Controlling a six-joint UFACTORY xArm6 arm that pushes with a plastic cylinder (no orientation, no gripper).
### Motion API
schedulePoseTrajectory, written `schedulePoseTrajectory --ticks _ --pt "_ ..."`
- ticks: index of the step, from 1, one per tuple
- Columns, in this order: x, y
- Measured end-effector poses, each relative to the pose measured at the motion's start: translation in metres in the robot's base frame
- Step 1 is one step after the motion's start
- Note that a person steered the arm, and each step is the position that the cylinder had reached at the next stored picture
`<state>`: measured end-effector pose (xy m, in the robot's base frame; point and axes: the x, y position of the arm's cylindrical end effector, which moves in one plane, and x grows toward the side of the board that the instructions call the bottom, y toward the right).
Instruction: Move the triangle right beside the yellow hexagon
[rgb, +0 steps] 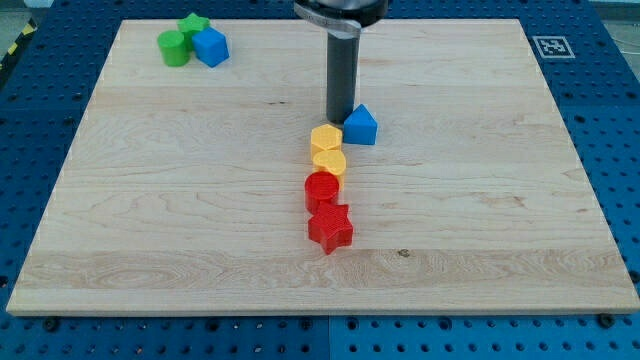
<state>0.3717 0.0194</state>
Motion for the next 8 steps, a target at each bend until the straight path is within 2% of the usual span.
schedulePoseTrajectory --ticks 1,2,8 --pt "-0.034 0.009" --pt "-0.013 0.034" --pt "0.023 0.034"
